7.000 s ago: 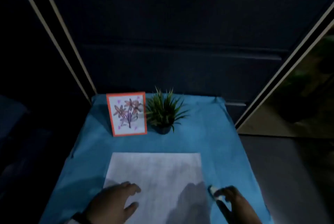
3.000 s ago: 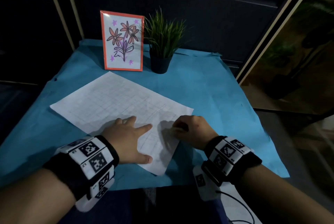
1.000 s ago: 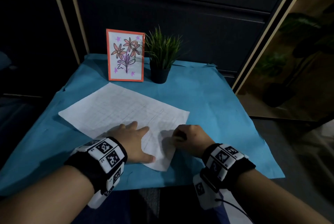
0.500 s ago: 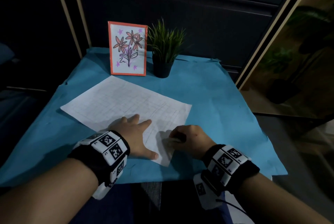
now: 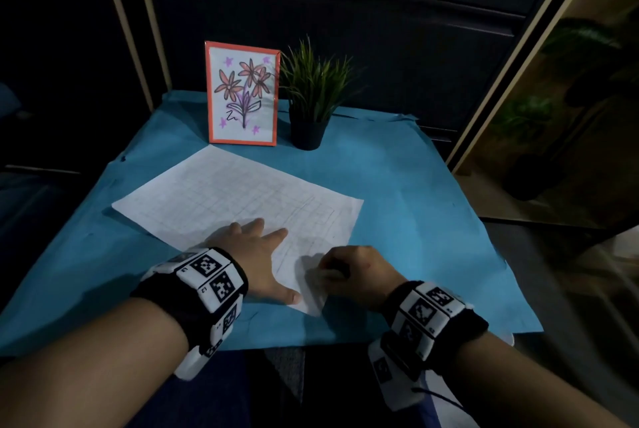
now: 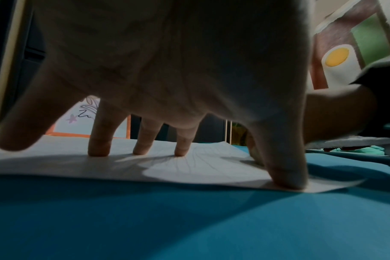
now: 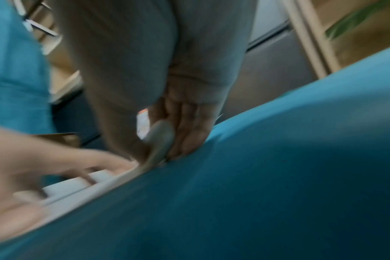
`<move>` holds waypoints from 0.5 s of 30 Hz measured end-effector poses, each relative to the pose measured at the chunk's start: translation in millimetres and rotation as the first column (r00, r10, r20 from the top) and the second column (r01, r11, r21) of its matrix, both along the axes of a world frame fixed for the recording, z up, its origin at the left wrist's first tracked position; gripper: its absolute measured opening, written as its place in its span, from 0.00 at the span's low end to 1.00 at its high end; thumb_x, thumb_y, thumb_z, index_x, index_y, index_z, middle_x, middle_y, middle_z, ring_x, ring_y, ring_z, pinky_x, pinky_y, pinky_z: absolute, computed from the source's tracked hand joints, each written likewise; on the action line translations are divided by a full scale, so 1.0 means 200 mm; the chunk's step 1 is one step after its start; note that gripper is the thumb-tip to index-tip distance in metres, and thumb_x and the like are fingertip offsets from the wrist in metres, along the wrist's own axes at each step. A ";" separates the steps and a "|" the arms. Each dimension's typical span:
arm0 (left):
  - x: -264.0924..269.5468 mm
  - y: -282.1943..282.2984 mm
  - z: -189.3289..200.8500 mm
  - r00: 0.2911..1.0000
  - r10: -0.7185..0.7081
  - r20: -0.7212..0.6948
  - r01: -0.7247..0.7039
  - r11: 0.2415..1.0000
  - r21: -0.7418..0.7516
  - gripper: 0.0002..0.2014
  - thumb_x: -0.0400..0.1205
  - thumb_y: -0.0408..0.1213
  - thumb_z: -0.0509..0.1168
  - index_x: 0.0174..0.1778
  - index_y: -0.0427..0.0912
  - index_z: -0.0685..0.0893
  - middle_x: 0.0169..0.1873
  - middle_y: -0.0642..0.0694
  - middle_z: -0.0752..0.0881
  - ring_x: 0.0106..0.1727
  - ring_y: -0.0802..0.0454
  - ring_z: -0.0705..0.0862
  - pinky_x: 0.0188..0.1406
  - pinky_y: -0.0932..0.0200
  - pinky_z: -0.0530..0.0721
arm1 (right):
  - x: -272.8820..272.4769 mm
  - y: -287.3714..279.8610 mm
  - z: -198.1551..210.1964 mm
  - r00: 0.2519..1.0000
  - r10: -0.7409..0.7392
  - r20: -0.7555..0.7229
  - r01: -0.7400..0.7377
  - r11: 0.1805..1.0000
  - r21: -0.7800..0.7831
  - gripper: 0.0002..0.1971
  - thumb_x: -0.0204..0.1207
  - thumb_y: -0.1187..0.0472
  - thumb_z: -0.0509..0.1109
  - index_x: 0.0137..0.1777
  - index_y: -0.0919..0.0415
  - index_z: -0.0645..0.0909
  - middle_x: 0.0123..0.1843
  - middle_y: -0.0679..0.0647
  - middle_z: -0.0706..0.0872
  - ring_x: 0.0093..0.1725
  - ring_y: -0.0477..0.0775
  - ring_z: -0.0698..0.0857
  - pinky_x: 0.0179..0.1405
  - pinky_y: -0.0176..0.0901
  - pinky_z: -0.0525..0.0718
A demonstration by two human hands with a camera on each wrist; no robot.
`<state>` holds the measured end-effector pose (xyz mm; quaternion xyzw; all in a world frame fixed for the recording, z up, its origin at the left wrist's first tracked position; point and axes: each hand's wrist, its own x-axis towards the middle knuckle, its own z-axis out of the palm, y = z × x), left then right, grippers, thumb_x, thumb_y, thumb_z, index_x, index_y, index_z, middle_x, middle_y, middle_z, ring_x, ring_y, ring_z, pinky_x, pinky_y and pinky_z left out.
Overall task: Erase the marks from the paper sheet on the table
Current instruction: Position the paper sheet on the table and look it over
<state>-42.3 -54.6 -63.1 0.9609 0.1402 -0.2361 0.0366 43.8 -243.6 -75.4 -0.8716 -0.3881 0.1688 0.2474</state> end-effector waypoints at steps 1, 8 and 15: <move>0.00 0.00 0.00 1.000 0.000 -0.001 0.000 1.000 0.003 0.59 0.58 0.83 0.58 0.82 0.64 0.41 0.85 0.50 0.44 0.83 0.37 0.52 0.78 0.36 0.61 | 0.03 0.00 -0.01 0.998 -0.057 0.010 0.057 0.998 0.010 0.06 0.71 0.60 0.72 0.46 0.57 0.86 0.44 0.54 0.88 0.40 0.48 0.80 0.46 0.40 0.81; 0.00 0.00 0.00 1.000 -0.003 -0.002 0.003 1.000 -0.002 0.60 0.58 0.83 0.58 0.82 0.64 0.40 0.85 0.50 0.43 0.83 0.37 0.52 0.79 0.37 0.60 | 0.03 0.00 0.00 1.000 0.004 0.002 -0.004 1.000 0.010 0.06 0.69 0.60 0.73 0.46 0.55 0.85 0.39 0.47 0.83 0.39 0.46 0.79 0.43 0.35 0.79; 0.00 0.00 0.00 1.000 0.020 -0.011 -0.020 0.999 -0.025 0.60 0.58 0.83 0.59 0.82 0.65 0.40 0.85 0.51 0.42 0.83 0.37 0.49 0.79 0.35 0.59 | 0.04 0.01 -0.02 0.996 -0.073 0.055 0.070 0.996 0.053 0.04 0.69 0.60 0.72 0.44 0.56 0.85 0.39 0.49 0.83 0.38 0.47 0.78 0.42 0.36 0.78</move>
